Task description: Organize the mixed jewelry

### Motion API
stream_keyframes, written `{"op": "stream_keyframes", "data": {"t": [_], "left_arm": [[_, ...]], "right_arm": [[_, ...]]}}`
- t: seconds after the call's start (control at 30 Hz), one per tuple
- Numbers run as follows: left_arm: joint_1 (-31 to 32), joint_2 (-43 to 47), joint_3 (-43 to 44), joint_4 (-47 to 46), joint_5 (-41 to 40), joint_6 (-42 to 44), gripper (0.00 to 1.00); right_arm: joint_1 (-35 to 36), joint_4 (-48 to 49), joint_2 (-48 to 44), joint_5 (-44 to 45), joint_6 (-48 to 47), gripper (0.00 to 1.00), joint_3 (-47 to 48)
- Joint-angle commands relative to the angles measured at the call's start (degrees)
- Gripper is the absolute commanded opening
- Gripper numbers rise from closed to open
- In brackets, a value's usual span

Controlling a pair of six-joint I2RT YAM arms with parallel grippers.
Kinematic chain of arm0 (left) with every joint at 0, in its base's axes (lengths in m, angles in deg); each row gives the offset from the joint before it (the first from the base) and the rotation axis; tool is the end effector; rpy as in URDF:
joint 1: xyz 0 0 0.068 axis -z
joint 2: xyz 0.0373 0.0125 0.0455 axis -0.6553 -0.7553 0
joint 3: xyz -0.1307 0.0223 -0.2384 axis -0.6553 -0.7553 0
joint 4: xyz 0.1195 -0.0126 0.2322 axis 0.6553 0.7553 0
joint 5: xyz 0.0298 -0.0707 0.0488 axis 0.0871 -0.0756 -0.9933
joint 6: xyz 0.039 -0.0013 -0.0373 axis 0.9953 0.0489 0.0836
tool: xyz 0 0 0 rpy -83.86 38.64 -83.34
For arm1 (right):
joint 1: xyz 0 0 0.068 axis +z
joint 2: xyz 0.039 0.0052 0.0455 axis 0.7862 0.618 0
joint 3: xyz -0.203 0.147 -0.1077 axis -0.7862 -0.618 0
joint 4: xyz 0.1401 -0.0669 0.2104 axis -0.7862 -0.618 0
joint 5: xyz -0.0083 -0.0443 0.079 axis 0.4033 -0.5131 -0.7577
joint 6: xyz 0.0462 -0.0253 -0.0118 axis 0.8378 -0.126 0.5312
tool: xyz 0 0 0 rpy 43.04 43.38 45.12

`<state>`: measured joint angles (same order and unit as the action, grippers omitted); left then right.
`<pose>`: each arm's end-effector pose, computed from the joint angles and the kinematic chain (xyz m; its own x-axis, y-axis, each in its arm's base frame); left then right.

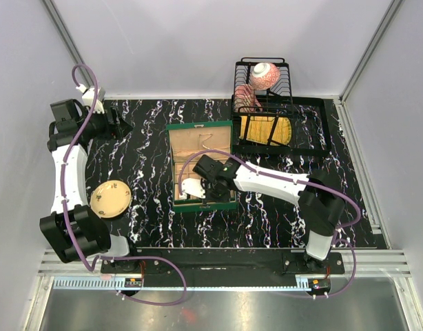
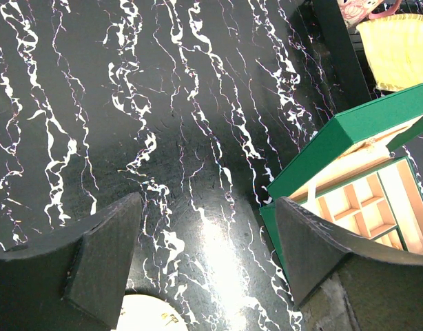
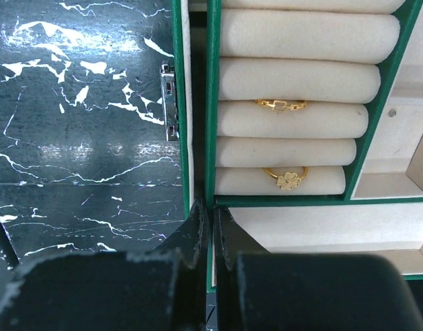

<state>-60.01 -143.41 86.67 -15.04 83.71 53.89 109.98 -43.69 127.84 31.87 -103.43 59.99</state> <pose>0.2910 0.0763 0.3592 -0.5072 -0.0731 -0.8587 0.3156 0.9114 -0.2640 0.1913 0.3122 0.2168 0.1874 -0.9393 -0.2874 -0.9750 -0.1424 -0.1705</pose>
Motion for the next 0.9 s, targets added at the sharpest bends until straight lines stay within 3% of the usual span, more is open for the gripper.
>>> {"op": "stream_keyframes", "data": {"t": [0.0, 0.87], "left_arm": [[-0.53, 0.25, -0.18, -1.51, 1.96, 0.55, 0.82], [-0.53, -1.06, -0.45, -1.42, 3.1, 0.82, 0.84]], "right_arm": [[1.0, 0.89, -3.3, -0.05, 0.41, 0.0, -1.07], [0.91, -0.6, -4.37, -2.07, 0.24, 0.0, -0.72]]}}
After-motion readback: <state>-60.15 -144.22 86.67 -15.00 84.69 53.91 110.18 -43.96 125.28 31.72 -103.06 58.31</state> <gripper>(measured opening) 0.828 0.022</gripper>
